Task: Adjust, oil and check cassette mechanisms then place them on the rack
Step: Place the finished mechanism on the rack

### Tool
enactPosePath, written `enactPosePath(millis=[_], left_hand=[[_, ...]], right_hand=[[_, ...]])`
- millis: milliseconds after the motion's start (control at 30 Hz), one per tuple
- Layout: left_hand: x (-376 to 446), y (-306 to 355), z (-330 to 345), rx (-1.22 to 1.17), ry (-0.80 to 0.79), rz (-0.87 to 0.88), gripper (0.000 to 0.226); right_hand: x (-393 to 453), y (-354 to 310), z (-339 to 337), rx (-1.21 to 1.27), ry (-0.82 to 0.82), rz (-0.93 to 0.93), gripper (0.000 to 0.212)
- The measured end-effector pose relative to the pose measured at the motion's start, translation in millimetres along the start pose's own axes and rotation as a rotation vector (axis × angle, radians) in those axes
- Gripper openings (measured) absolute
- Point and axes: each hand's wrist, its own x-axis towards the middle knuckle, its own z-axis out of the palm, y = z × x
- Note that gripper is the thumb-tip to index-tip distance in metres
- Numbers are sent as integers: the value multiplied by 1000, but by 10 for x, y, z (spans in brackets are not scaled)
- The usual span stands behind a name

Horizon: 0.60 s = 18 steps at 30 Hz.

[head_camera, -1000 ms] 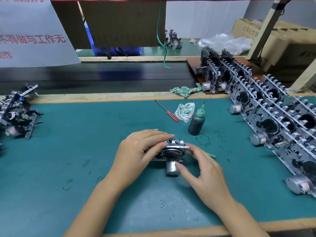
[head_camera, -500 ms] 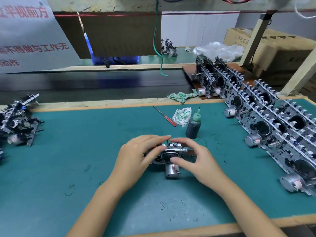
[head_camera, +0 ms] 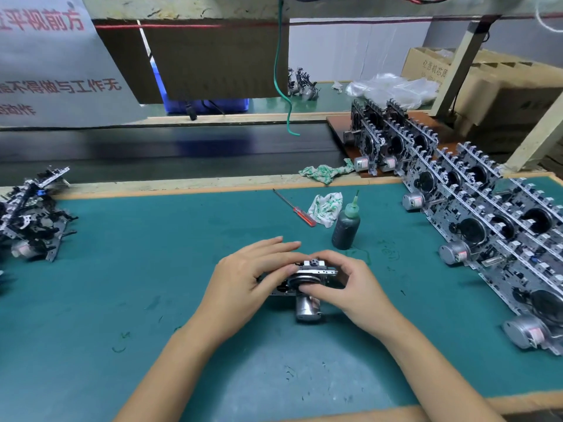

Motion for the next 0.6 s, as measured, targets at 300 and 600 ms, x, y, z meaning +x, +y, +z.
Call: enactPosePath(millis=[300, 600], left_hand=[[13, 21, -7, 8, -1, 6, 25], [43, 79, -47, -9, -48, -21, 26]], right_hand=[[-267, -19, -29, -751, 156, -158, 47], [-305, -85, -86, -787, 54, -128, 44]])
